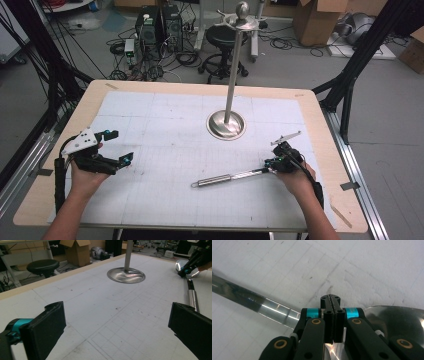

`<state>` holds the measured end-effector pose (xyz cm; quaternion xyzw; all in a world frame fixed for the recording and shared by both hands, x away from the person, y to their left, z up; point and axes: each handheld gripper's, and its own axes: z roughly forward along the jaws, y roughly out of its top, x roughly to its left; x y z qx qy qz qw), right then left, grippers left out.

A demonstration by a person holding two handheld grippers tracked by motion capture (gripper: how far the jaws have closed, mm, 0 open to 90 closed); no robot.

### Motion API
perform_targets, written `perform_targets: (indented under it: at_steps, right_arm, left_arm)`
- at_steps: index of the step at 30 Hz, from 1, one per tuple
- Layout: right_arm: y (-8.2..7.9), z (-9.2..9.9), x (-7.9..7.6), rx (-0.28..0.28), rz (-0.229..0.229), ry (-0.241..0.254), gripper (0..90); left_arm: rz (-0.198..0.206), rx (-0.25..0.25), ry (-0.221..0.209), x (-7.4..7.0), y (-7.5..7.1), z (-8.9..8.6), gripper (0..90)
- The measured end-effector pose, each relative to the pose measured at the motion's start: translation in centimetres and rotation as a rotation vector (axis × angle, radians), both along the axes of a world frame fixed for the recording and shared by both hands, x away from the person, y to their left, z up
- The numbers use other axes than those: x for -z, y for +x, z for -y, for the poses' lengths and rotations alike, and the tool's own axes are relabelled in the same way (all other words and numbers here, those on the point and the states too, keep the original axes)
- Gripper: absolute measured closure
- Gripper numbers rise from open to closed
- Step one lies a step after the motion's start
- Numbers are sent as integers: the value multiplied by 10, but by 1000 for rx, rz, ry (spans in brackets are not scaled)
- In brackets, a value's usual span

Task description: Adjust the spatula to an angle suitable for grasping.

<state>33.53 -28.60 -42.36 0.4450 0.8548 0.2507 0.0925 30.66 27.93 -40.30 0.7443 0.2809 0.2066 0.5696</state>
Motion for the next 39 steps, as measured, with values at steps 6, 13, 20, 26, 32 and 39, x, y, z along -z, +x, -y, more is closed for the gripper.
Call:
perform_targets:
  at_steps: [6, 13, 20, 26, 32, 39]
  right_arm:
    - [-9, 6, 2, -1, 16, 30, 900]
    - [-9, -3, -6, -35, 47, 69, 896]
    - [-21, -43, -23, -198, 108, 107, 896]
    - [-36, -83, -27, -338, 104, 115, 896]
    - [-47, -118, -24, -450, 91, 115, 897]
    - [-55, -147, -11, -537, 48, 76, 897]
  left_arm:
    - [1, 4, 2, 0, 0, 1, 17]
    - [-1, 3, -3, 0, 1, 1, 17]
    - [2, 1, -23, -1, 0, 0, 17]
    - [8, -1, -29, -2, 0, -1, 17]
    - [7, -4, -25, -2, 0, -2, 17]
    - [6, -6, -24, -1, 0, -2, 17]
